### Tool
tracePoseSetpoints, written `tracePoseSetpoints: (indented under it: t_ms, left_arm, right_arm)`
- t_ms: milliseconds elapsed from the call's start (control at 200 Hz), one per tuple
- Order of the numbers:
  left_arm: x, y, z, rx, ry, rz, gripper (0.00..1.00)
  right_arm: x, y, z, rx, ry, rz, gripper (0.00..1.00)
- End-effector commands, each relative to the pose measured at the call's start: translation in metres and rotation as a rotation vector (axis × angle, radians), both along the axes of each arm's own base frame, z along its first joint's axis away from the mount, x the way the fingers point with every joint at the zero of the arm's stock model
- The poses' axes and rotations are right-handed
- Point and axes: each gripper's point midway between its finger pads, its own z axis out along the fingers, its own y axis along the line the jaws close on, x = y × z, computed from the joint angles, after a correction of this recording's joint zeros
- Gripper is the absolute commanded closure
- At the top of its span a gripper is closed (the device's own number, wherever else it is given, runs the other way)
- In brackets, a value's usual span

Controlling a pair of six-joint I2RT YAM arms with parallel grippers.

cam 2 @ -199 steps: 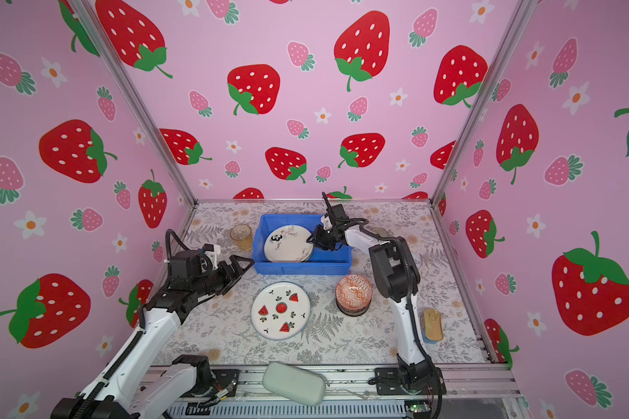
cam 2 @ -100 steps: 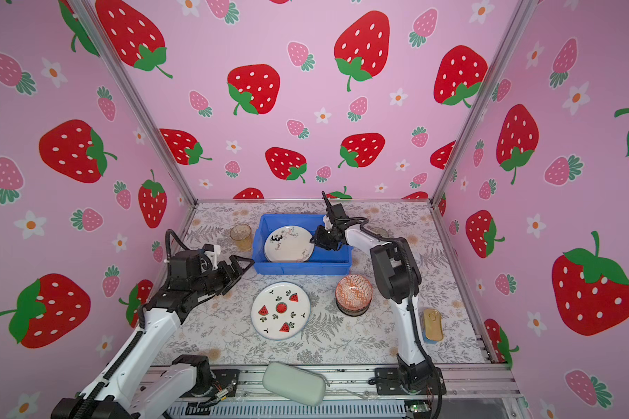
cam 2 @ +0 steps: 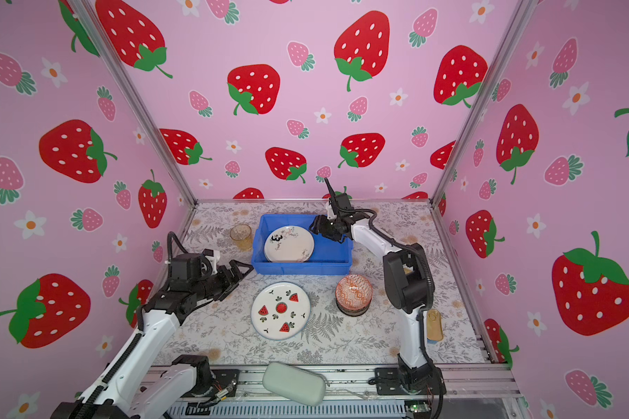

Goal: Place the mixed dishes into the plastic bin
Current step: 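Open the right gripper and lift it out of the blue bin, then move the right gripper down to the watermelon plate rim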

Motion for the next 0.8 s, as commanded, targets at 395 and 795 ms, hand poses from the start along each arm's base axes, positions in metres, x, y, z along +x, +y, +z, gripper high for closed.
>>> tracePoseSetpoints:
  t_ms: [395, 795]
  left_arm:
    - [-0.058, 0.009, -0.032, 0.088, 0.189, -0.005, 0.01]
    - [-0.066, -0.013, -0.079, 0.018, 0.241, -0.011, 0.06]
  right_arm:
    - [-0.069, -0.013, 0.072, -0.098, -0.201, 0.126, 0.01]
    - [-0.104, -0.039, 0.089, -0.066, -0.329, 0.193, 0.01]
